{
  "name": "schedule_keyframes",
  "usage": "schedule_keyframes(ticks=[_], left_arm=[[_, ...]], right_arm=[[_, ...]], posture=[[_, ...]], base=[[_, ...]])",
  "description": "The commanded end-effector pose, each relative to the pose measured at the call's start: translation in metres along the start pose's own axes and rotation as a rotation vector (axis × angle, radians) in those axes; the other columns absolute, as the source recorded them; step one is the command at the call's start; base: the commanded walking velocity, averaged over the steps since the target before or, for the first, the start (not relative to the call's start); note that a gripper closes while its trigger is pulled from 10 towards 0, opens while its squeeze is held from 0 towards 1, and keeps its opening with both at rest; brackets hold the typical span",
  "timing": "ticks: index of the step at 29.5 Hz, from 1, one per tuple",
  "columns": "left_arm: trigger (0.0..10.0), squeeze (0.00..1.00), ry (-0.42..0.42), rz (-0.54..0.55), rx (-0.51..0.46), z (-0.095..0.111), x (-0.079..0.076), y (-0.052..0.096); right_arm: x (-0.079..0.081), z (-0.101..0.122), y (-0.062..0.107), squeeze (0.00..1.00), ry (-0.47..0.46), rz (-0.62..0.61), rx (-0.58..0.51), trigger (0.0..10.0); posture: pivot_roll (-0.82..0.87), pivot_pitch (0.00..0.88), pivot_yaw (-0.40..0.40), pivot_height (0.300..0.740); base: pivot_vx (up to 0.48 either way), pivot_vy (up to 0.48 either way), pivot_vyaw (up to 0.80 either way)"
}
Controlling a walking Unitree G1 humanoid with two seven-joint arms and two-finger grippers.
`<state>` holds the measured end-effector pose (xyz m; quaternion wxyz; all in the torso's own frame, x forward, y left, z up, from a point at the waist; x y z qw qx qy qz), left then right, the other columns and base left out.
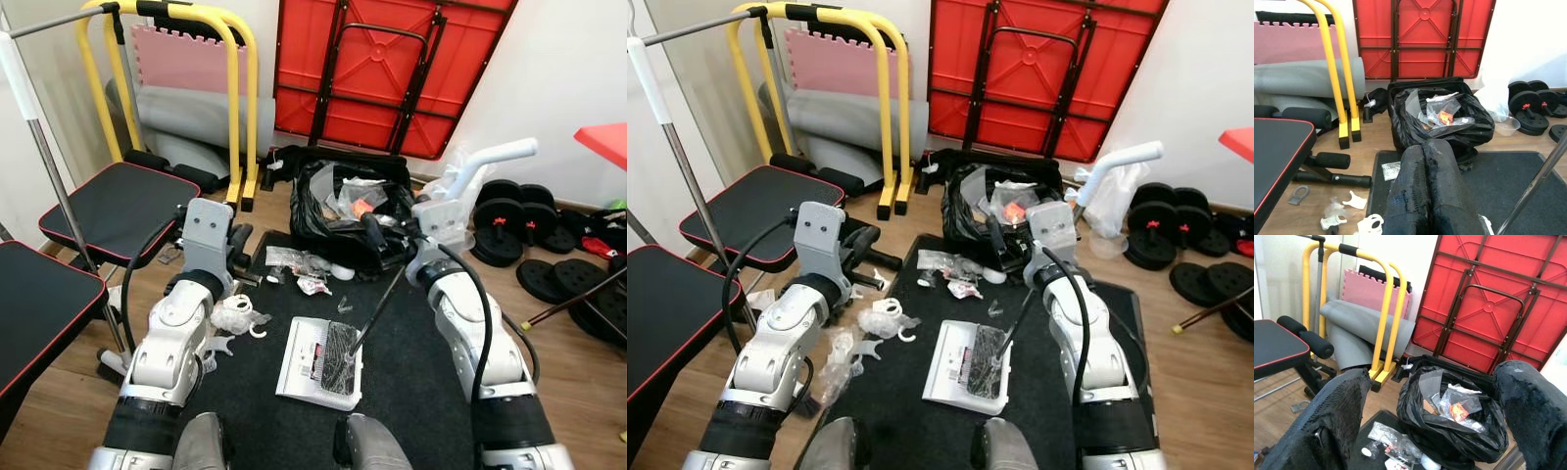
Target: Sweep floor
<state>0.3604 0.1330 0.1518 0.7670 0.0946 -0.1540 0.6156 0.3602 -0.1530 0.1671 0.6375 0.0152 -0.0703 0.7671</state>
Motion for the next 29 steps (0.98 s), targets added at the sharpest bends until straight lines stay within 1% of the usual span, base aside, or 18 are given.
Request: schedule_keyframes(ticks=[1, 4, 9, 10, 15, 16, 18, 21, 29], left_arm=[[10.0, 0.0, -0.006, -0.012, -0.002, 0.0, -0.003, -0.001], [10.0, 0.0, -0.006, -0.012, -0.002, 0.0, -0.003, -0.001], [10.0, 0.0, -0.008, -0.011, -0.001, 0.0, -0.003, -0.001], [10.0, 0.0, -0.009, -0.011, -0.001, 0.0, -0.003, 0.0], [10.0, 0.0, -0.009, -0.011, 0.0, 0.0, -0.003, 0.0], [10.0, 0.0, -0.01, -0.011, -0.001, 0.0, -0.003, 0.0], [10.0, 0.0, -0.01, -0.011, -0.001, 0.0, -0.003, 0.0], [10.0, 0.0, -0.017, -0.014, -0.003, 0.001, -0.003, 0.0], [10.0, 0.0, -0.029, -0.019, -0.004, 0.001, -0.003, 0.0]], right_arm=[[-0.009, -0.005, 0.0, 0.0, -0.008, -0.034, 0.025, 10.0], [-0.01, -0.004, 0.0, 0.0, -0.007, -0.039, 0.022, 10.0], [-0.017, -0.003, 0.0, 0.0, 0.005, -0.068, 0.017, 10.0], [-0.024, -0.002, 0.0, 0.0, 0.018, -0.097, 0.015, 10.0], [-0.027, -0.002, 0.0, 0.0, 0.022, -0.106, 0.014, 10.0], [-0.032, -0.001, 0.0, 0.0, 0.028, -0.126, 0.01, 10.0], [-0.032, -0.001, 0.0, 0.0, 0.028, -0.126, 0.01, 10.0], [-0.044, 0.003, 0.0, 0.0, 0.042, -0.173, 0.0, 10.0], [-0.045, 0.003, 0.0, 0.0, 0.043, -0.184, -0.006, 10.0]], posture=[[-0.14, 0.042, -0.134, 0.605], [-0.14, 0.042, -0.134, 0.6], [-0.14, 0.044, -0.134, 0.585], [-0.14, 0.045, -0.134, 0.575], [-0.14, 0.045, -0.134, 0.57], [-0.14, 0.047, -0.134, 0.565], [-0.14, 0.047, -0.134, 0.565], [-0.14, 0.049, -0.132, 0.55], [-0.14, 0.05, -0.128, 0.525]], base=[[0.0, 0.0, 0.0], [0.0, 0.0, 0.0], [0.0, 0.0, 0.0], [0.0, 0.0, 0.0], [0.0, 0.0, 0.0], [0.0, 0.0, 0.0], [0.0, 0.0, 0.0], [0.0, 0.0, 0.0], [0.0, 0.0, 0.0]])
Point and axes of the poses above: a point about 5 cm out from each wrist's last joint towards the gripper, its own y axis pointing back from the gripper into the wrist, its own z axis along the axis of the wrist's last joint, x = y × z, the point moved 5 cm from there along -y, pointing out of the wrist towards the gripper, and after that the axes turned 15 degrees about -y, right-handed, at the moved point
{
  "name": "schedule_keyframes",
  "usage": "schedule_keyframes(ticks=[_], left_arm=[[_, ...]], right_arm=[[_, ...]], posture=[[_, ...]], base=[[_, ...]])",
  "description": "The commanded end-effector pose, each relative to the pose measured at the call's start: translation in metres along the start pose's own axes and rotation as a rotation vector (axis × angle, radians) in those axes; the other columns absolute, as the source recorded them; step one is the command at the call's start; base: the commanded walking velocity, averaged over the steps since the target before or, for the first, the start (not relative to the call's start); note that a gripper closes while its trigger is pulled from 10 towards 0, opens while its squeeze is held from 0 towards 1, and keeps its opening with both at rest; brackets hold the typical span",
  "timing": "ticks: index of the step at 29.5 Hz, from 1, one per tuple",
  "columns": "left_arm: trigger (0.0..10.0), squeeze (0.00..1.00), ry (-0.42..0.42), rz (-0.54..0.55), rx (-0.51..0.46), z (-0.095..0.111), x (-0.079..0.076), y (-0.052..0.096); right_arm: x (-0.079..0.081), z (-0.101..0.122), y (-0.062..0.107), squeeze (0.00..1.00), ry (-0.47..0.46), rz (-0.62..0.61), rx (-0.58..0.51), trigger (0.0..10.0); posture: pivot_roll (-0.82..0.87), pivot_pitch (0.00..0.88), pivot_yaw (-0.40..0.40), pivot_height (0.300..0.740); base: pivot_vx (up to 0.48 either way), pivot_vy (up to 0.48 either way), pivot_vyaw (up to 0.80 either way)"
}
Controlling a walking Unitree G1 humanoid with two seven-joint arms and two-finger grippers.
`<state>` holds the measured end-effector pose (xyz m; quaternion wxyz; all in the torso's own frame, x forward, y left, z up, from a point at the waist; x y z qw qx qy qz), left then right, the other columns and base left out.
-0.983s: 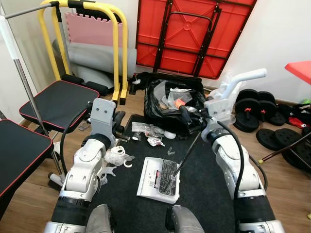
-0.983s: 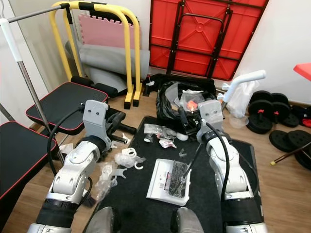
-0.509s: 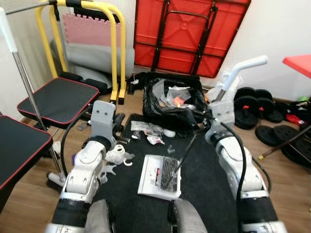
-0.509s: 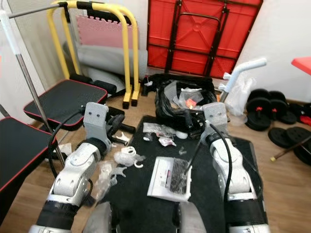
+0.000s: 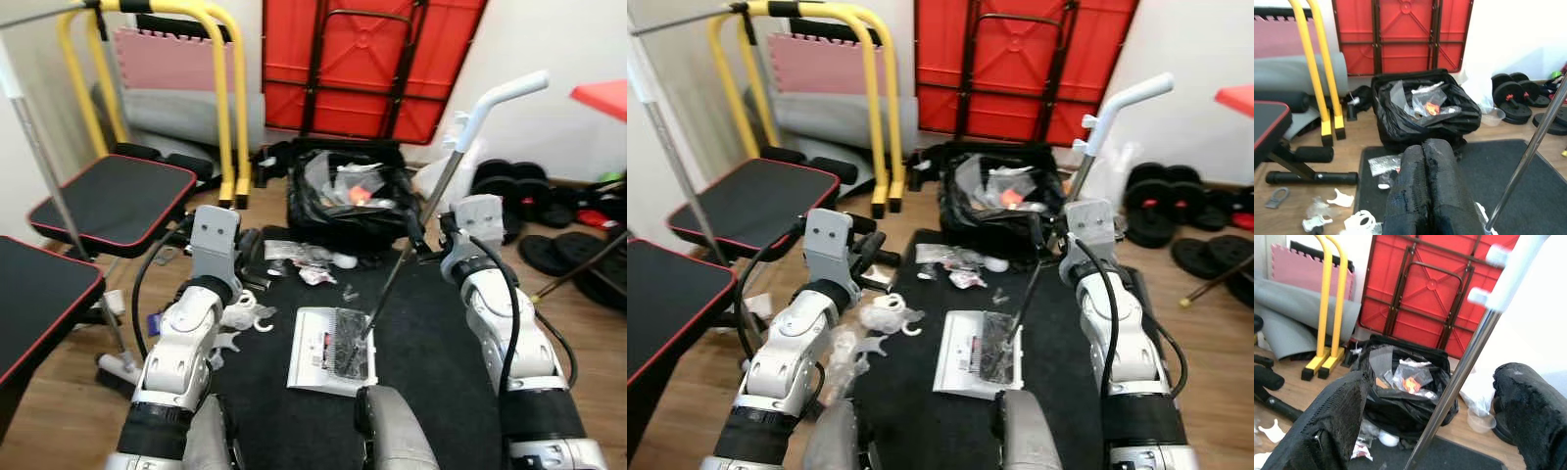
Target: Sweep floor
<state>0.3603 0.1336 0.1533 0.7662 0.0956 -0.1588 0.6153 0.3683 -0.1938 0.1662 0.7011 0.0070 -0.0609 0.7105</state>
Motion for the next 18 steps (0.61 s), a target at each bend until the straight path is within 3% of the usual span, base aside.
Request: schedule_keyframes(ticks=[1, 18], left_arm=[[10.0, 0.0, -0.02, -0.02, 0.0, 0.0, -0.0045, 0.0001], [10.0, 0.0, -0.041, -0.026, -0.001, 0.0006, -0.0049, 0.0004]], right_arm=[[-0.0034, -0.0006, -0.0001, 0.0, 0.011, -0.015, -0.001, 10.0], [-0.0095, 0.0027, -0.0015, 0.0, 0.015, -0.035, -0.015, 10.0]], posture=[[-0.14, 0.05, -0.128, 0.525], [-0.14, 0.053, -0.126, 0.46]], base=[[0.0, 0.0, 0.0], [0.0, 0.0, 0.0]])
Point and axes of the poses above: a point about 5 cm out from each wrist's last joint towards the gripper, its own y axis pointing back from the gripper into the wrist, its own z axis along the axis of the wrist's last joint, x = y × z, the point moved 5 cm from there along -y, pointing out of the wrist towards the gripper, and after that the axes turned 15 degrees about -y, right-handed, at the moved point
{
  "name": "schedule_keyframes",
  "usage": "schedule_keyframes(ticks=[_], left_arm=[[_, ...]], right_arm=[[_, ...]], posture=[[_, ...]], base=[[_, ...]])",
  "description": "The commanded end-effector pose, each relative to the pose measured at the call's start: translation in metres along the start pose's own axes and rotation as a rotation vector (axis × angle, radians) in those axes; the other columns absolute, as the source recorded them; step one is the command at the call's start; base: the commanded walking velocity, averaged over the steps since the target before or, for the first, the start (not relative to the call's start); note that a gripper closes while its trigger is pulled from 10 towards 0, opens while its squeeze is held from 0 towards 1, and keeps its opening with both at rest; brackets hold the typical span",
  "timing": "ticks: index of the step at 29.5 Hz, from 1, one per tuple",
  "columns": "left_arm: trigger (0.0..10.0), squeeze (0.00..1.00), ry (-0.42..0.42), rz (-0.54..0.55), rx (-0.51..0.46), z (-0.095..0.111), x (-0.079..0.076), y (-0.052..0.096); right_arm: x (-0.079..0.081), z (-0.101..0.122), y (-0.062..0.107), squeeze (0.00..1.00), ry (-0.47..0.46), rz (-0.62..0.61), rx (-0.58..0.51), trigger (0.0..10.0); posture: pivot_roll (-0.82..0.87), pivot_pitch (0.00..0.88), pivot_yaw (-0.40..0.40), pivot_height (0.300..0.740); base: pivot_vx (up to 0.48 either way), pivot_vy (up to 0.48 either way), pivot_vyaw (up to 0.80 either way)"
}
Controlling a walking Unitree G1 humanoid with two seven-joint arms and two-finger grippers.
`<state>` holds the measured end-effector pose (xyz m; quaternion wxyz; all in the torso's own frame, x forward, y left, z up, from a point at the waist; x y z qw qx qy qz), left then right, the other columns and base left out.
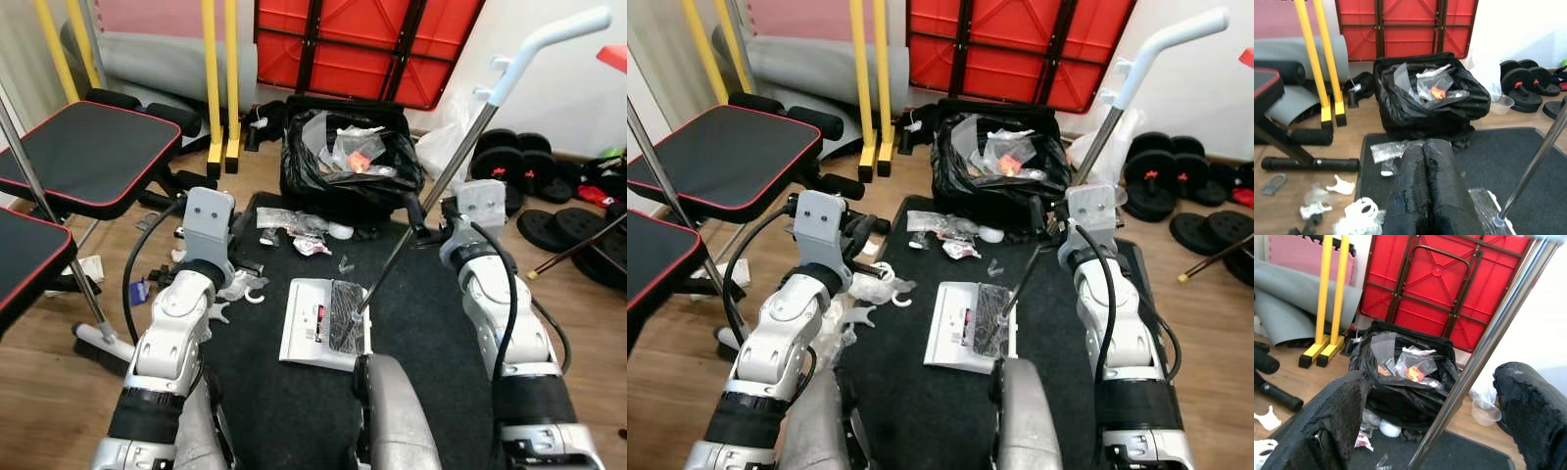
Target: Sweep floor
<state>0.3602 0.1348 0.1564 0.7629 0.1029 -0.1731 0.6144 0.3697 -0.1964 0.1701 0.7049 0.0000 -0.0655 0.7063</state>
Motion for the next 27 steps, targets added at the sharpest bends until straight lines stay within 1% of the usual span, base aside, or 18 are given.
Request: schedule_keyframes(ticks=[1, 8, 13, 15, 19, 20, 22, 23, 25, 26, 27], left_arm=[[10.0, 0.0, -0.011, -0.03, 0.005, -0.002, -0.007, 0.0], [10.0, 0.0, -0.018, -0.029, 0.005, -0.001, -0.007, 0.0], [10.0, 0.0, -0.026, -0.029, 0.005, -0.001, -0.007, 0.001], [10.0, 0.0, -0.026, -0.029, 0.005, -0.001, -0.007, 0.001], [10.0, 0.0, -0.05, -0.033, 0.0, 0.0, -0.007, 0.002], [10.0, 0.0, -0.05, -0.033, 0.0, 0.0, -0.007, 0.002], [10.0, 0.0, -0.06, -0.032, -0.005, 0.001, -0.007, 0.004], [10.0, 0.0, -0.06, -0.032, -0.005, 0.001, -0.007, 0.004], [10.0, 0.0, -0.064, -0.032, -0.015, 0.003, -0.007, 0.007], [10.0, 0.0, -0.064, -0.033, -0.019, 0.005, -0.007, 0.009], [10.0, 0.0, -0.064, -0.033, -0.019, 0.005, -0.007, 0.009]], right_arm=[[-0.008, -0.001, 0.0, 0.0, 0.013, -0.027, 0.001, 10.0], [-0.014, 0.001, -0.001, 0.0, 0.017, -0.041, -0.005, 10.0], [-0.021, 0.003, -0.001, 0.0, 0.028, -0.059, -0.009, 10.0], [-0.021, 0.003, -0.001, 0.0, 0.028, -0.059, -0.009, 10.0], [-0.042, 0.006, -0.005, 0.0, 0.062, -0.11, -0.012, 10.0], [-0.042, 0.006, -0.005, 0.0, 0.062, -0.11, -0.012, 10.0], [-0.06, 0.001, -0.007, 0.0, 0.057, -0.172, 0.019, 10.0], [-0.06, 0.001, -0.007, 0.0, 0.057, -0.172, 0.019, 10.0], [-0.076, -0.009, -0.012, 0.0, 0.014, -0.228, 0.072, 10.0], [-0.08, -0.013, -0.014, 0.0, 0.003, -0.239, 0.085, 10.0], [-0.08, -0.013, -0.014, 0.0, 0.003, -0.239, 0.085, 10.0]], posture=[[-0.14, 0.054, -0.126, 0.455], [-0.14, 0.055, -0.125, 0.435], [-0.14, 0.058, -0.122, 0.415], [-0.14, 0.058, -0.122, 0.415], [-0.14, 0.062, -0.116, 0.395], [-0.14, 0.062, -0.116, 0.395], [-0.13, 0.068, -0.116, 0.385], [-0.13, 0.068, -0.116, 0.385], [-0.12, 0.088, -0.114, 0.375], [-0.12, 0.088, -0.114, 0.37], [-0.12, 0.088, -0.114, 0.37]], base=[[0.0, 0.0, 0.0], [0.0, 0.0, 0.0], [0.0, 0.0, 0.0], [0.0, 0.0, 0.0], [0.0, 0.0, 0.0], [0.0, 0.0, 0.0], [0.0, 0.0, 0.0], [0.0, 0.0, 0.0], [0.0, 0.0, 0.0], [0.0, 0.0, 0.0], [0.0, 0.0, 0.0]])
Point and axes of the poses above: a point about 5 cm out from each wrist's last joint towards the gripper, its own y axis pointing back from the gripper into the wrist, its own z axis along the axis of the wrist's last joint, x = y × z, the point moved 5 cm from there along -y, pointing out of the wrist towards the gripper, and after that the axes turned 15 degrees about -y, right-handed, at the moved point
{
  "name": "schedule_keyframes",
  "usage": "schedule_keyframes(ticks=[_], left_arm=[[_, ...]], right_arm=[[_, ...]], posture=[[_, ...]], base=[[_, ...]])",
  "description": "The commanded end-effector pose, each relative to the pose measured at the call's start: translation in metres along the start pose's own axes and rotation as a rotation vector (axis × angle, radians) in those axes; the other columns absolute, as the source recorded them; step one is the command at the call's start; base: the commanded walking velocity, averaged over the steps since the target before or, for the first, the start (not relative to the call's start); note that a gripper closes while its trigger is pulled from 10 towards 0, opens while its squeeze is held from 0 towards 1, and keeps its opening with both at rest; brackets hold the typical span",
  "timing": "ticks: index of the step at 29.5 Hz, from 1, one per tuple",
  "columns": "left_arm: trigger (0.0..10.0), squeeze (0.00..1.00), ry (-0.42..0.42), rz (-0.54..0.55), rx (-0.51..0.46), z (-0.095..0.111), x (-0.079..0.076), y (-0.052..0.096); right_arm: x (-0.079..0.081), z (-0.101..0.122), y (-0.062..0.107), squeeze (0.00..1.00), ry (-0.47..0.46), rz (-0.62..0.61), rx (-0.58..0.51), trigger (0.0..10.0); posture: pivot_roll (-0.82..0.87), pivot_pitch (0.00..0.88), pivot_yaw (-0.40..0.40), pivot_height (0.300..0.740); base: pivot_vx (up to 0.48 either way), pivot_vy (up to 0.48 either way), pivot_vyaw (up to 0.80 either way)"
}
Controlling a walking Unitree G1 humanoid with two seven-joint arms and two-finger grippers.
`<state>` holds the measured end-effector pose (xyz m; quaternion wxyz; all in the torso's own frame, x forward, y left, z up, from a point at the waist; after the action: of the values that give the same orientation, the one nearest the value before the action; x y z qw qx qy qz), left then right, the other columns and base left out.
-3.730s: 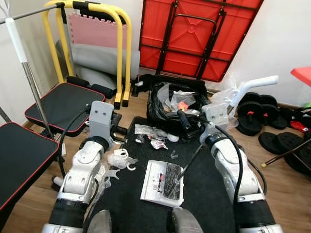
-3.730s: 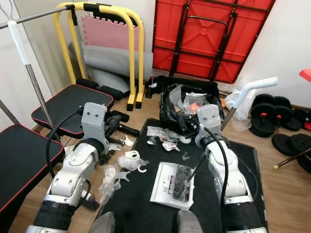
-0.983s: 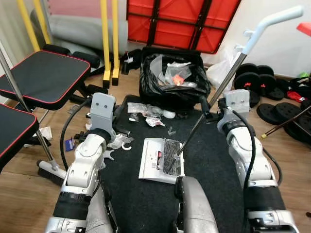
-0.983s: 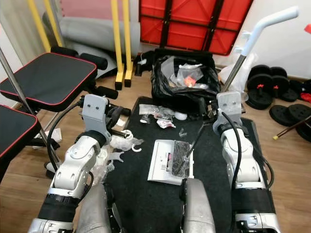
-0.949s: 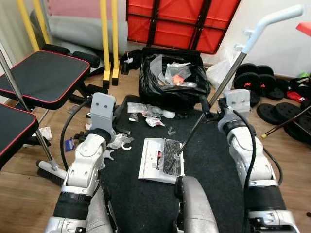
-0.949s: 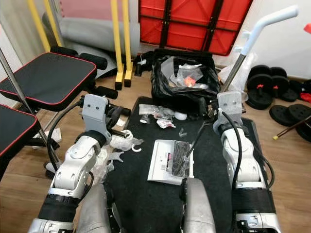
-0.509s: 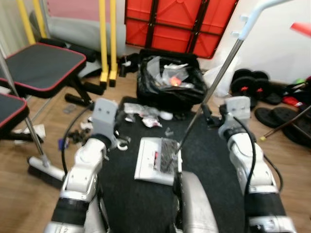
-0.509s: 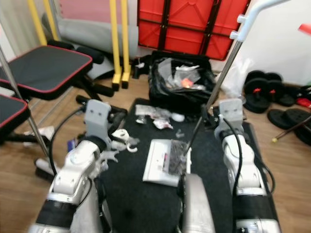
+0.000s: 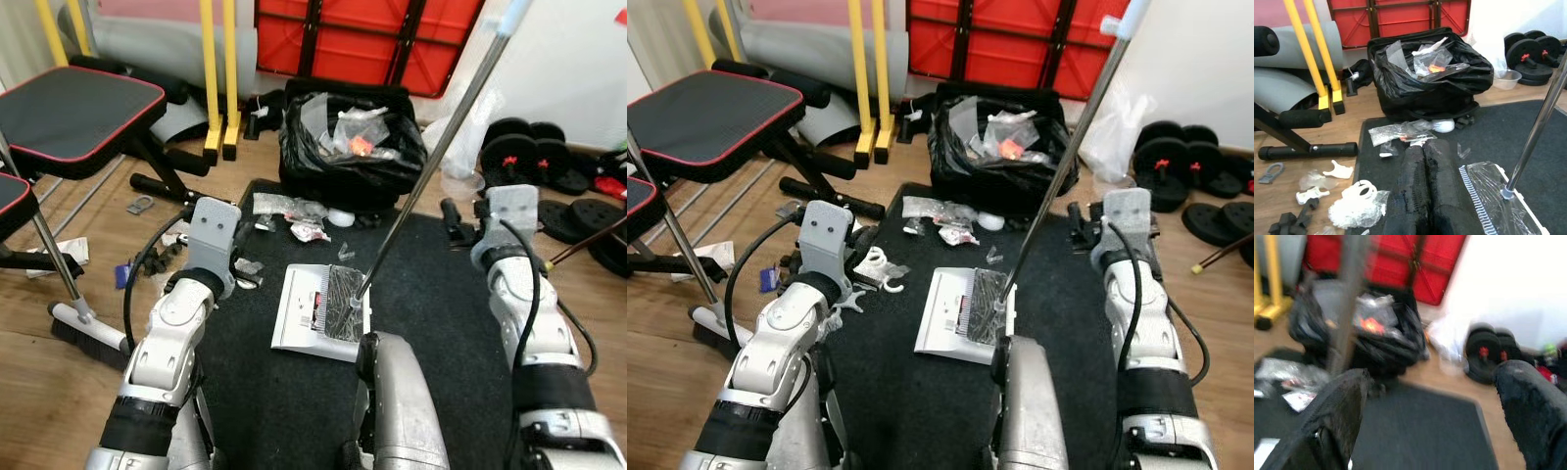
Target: Sweep floor
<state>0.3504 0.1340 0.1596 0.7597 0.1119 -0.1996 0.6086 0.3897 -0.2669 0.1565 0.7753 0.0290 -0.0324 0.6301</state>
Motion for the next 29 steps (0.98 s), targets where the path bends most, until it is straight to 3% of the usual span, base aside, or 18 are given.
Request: schedule_keyframes(ticks=[1, 6, 8, 10, 14, 15, 17, 18, 23, 29], left_arm=[[10.0, 0.0, 0.005, -0.033, -0.014, 0.003, -0.006, 0.003], [10.0, 0.0, 0.048, -0.045, -0.037, 0.008, -0.006, 0.02], [10.0, 0.0, 0.044, -0.077, -0.043, 0.012, -0.01, 0.034], [10.0, 0.0, 0.043, -0.097, -0.041, 0.014, -0.013, 0.043], [10.0, 0.0, 0.049, -0.106, -0.044, 0.017, -0.014, 0.047], [10.0, 0.0, 0.052, -0.116, -0.044, 0.02, -0.017, 0.051], [10.0, 0.0, 0.055, -0.123, -0.045, 0.022, -0.019, 0.054], [10.0, 0.0, 0.055, -0.127, -0.044, 0.025, -0.02, 0.063], [10.0, 0.0, 0.046, -0.118, -0.033, 0.026, -0.019, 0.07], [10.0, 0.0, 0.048, -0.111, -0.009, 0.028, -0.017, 0.084]], right_arm=[[-0.011, -0.005, -0.002, 0.0, -0.015, -0.031, 0.019, 10.0], [-0.004, -0.001, -0.012, 0.0, -0.042, -0.003, 0.024, 10.0], [0.019, 0.003, -0.02, 0.0, -0.055, 0.067, 0.023, 10.0], [0.035, 0.007, -0.024, 0.0, -0.056, 0.114, 0.017, 10.0], [0.041, 0.008, -0.026, 0.0, -0.053, 0.122, 0.012, 10.0], [0.047, 0.01, -0.03, 0.0, -0.063, 0.128, 0.011, 10.0], [0.052, 0.012, -0.032, 0.0, -0.074, 0.13, 0.012, 10.0], [0.061, 0.013, -0.034, 0.0, -0.102, 0.143, 0.018, 10.0], [0.071, 0.015, -0.036, 0.0, -0.122, 0.167, 0.02, 10.0], [0.091, 0.034, -0.04, 0.0, -0.119, 0.236, -0.03, 10.0]], posture=[[-0.11, 0.109, -0.115, 0.365], [-0.09, 0.17, -0.119, 0.345], [-0.06, 0.254, -0.119, 0.335], [-0.05, 0.279, -0.118, 0.325], [-0.05, 0.286, -0.118, 0.31], [-0.04, 0.332, -0.118, 0.3], [-0.04, 0.343, -0.118, 0.3], [-0.02, 0.374, -0.123, 0.3], [-0.02, 0.388, -0.127, 0.3], [-0.01, 0.424, -0.134, 0.3]], base=[[0.0, 0.0, 0.0], [0.0, 0.0, 0.0], [0.0, 0.0, 0.0], [0.0, 0.0, 0.0], [0.0, 0.0, 0.0], [0.0, 0.0, 0.0], [0.0, 0.0, 0.0], [0.0, 0.0, 0.0], [0.0, 0.0, 0.0], [0.0, 0.0, 0.0]])
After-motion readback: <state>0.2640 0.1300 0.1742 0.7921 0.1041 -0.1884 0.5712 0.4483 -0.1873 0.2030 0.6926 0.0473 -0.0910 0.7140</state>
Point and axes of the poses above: a point about 5 cm out from each wrist's last joint towards the gripper, its own y axis pointing back from the gripper into the wrist, its own z axis along the axis of the wrist's last joint, x = y × z, the point moved 5 cm from there along -y, pointing out of the wrist towards the gripper, and after that the axes turned 15 degrees about -y, right-handed, at the moved point
